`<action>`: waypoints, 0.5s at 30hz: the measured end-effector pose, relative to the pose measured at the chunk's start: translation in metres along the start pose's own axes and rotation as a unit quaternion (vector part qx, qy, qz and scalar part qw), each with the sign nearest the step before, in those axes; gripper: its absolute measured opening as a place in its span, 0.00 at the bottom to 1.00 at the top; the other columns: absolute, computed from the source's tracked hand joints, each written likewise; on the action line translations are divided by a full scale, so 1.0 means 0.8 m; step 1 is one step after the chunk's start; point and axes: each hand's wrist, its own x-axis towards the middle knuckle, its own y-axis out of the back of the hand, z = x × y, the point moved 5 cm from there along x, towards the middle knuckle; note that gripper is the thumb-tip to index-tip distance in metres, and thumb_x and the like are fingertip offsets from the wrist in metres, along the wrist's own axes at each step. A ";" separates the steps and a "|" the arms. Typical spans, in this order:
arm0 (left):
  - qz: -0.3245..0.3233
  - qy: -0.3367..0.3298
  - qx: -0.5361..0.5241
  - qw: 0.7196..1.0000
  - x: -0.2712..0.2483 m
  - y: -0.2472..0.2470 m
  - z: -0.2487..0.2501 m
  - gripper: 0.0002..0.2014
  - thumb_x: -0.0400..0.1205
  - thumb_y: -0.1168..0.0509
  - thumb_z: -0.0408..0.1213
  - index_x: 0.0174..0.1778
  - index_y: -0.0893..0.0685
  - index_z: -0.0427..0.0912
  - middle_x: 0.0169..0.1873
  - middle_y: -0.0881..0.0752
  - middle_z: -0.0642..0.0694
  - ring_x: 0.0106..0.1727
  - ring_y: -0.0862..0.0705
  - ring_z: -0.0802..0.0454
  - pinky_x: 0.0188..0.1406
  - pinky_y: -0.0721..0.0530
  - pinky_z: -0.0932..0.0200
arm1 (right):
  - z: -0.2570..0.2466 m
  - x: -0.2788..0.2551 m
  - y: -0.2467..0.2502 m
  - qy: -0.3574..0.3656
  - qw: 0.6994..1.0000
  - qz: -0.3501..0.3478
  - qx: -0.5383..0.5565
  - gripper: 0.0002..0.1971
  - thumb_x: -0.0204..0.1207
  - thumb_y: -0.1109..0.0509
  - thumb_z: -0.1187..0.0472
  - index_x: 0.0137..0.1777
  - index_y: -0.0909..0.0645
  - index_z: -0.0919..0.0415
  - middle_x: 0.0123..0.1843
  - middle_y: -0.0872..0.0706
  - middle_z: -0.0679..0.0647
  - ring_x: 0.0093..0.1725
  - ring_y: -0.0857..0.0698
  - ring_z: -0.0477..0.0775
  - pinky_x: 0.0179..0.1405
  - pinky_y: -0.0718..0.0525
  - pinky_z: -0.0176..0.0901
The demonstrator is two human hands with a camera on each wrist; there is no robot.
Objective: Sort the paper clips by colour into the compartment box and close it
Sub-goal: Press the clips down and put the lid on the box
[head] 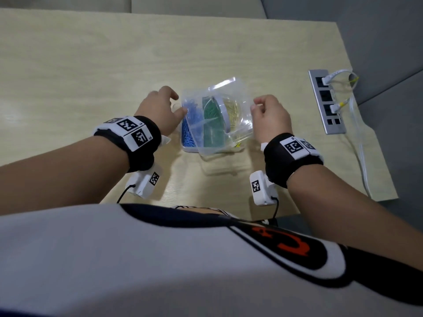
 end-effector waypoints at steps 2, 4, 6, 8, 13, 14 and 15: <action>0.010 -0.024 -0.006 1.000 0.002 0.003 0.004 0.25 0.82 0.39 0.53 0.73 0.29 0.47 0.68 0.25 0.40 0.60 0.19 0.42 0.59 0.24 0.51 | -0.005 0.004 0.006 0.035 0.997 0.025 0.058 0.13 0.84 0.41 0.57 0.64 0.20 0.55 0.58 0.15 0.51 0.58 0.18 0.49 0.60 0.22 0.39; 0.015 -0.061 0.004 0.998 0.002 0.007 0.013 0.27 0.83 0.41 0.53 0.77 0.31 0.47 0.72 0.28 0.40 0.68 0.24 0.41 0.67 0.28 0.50 | -0.010 0.006 0.010 0.059 0.992 0.031 0.104 0.12 0.83 0.40 0.58 0.62 0.18 0.53 0.58 0.14 0.50 0.57 0.17 0.45 0.61 0.21 0.37; 0.013 -0.105 0.010 0.994 0.000 0.010 0.025 0.26 0.85 0.43 0.52 0.78 0.31 0.47 0.71 0.25 0.43 0.69 0.25 0.42 0.67 0.30 0.53 | -0.015 0.006 0.014 0.075 0.986 0.027 0.144 0.11 0.82 0.38 0.59 0.59 0.17 0.50 0.56 0.13 0.48 0.54 0.17 0.40 0.55 0.22 0.29; 0.007 -0.124 -0.002 0.992 -0.002 0.010 0.034 0.23 0.86 0.43 0.49 0.77 0.29 0.47 0.65 0.19 0.45 0.65 0.22 0.45 0.60 0.30 0.59 | -0.019 0.006 0.015 0.078 0.982 0.014 0.171 0.09 0.82 0.37 0.59 0.56 0.17 0.47 0.52 0.13 0.45 0.50 0.18 0.34 0.50 0.23 0.22; 0.027 -0.113 0.000 0.993 0.000 0.011 0.038 0.16 0.87 0.45 0.44 0.59 0.18 0.38 0.50 0.14 0.39 0.52 0.19 0.41 0.43 0.33 0.59 | -0.025 0.004 0.012 0.085 0.981 0.033 0.169 0.08 0.82 0.36 0.56 0.58 0.20 0.49 0.51 0.15 0.42 0.51 0.17 0.41 0.53 0.18 0.37; 0.034 -0.098 -0.010 0.995 0.001 0.012 0.035 0.16 0.87 0.45 0.45 0.57 0.18 0.38 0.48 0.13 0.39 0.51 0.18 0.40 0.43 0.30 0.57 | -0.022 0.006 0.009 0.072 0.986 0.041 0.145 0.10 0.82 0.37 0.55 0.62 0.22 0.52 0.53 0.17 0.44 0.52 0.18 0.43 0.53 0.20 0.36; 0.040 -0.076 -0.029 0.996 0.003 0.014 0.029 0.16 0.86 0.44 0.45 0.56 0.18 0.38 0.47 0.13 0.39 0.50 0.17 0.39 0.46 0.27 0.56 | -0.015 0.007 0.007 0.049 0.990 0.045 0.124 0.13 0.83 0.38 0.53 0.64 0.23 0.54 0.55 0.18 0.46 0.52 0.19 0.45 0.52 0.21 0.36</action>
